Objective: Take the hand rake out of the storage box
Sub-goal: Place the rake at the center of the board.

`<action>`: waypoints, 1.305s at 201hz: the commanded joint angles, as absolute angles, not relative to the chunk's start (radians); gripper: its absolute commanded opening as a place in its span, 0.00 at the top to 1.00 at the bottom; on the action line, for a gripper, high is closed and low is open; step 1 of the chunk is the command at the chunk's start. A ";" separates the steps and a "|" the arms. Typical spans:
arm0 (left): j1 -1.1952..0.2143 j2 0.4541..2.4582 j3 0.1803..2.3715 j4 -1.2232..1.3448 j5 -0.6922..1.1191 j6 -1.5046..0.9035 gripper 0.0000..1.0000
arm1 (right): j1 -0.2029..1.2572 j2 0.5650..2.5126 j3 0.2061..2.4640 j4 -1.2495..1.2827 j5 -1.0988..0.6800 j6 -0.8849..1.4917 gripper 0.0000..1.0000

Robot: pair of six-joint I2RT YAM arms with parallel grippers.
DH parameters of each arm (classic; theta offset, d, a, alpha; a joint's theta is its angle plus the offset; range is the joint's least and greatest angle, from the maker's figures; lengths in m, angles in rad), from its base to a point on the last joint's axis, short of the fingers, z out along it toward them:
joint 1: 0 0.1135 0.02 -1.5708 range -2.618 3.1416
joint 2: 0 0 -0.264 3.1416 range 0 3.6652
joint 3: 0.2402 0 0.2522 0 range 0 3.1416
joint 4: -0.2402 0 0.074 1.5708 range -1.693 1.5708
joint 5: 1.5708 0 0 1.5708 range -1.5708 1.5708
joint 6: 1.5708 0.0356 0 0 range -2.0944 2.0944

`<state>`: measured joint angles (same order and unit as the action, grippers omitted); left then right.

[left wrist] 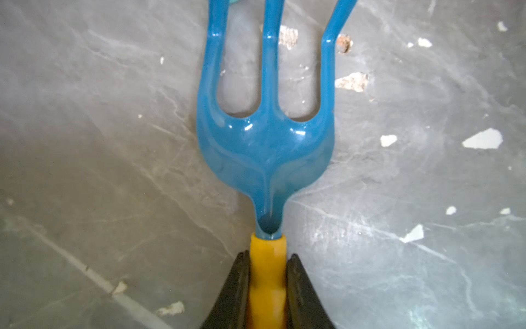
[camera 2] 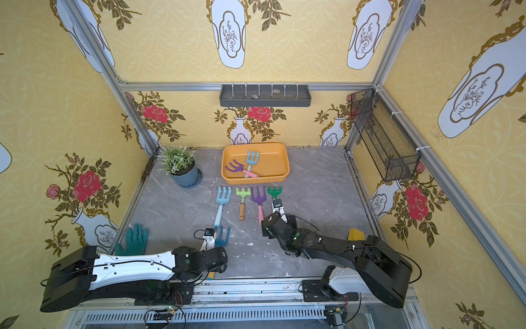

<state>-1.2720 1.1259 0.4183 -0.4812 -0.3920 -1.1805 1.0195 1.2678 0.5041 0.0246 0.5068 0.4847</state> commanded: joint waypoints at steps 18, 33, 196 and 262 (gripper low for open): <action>-1.222 1.093 0.384 -0.459 -0.377 -1.122 0.77 | 1.013 1.286 0.509 0.052 0.512 0.474 0.02; -1.205 1.092 0.384 -0.459 -0.374 -1.127 0.77 | 1.010 1.292 0.511 0.052 0.511 0.475 0.03; -0.971 0.876 0.562 -0.516 -0.409 -0.866 0.00 | 0.749 1.513 0.933 0.081 0.166 0.352 0.01; -0.641 0.845 0.568 -0.274 -0.219 -0.763 0.00 | 0.500 2.132 1.644 -0.070 -0.086 0.244 0.10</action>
<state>-0.7074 0.8051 0.5694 -0.4187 -0.3206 -0.8341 0.5430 1.9614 1.4582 0.0044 0.0319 0.3172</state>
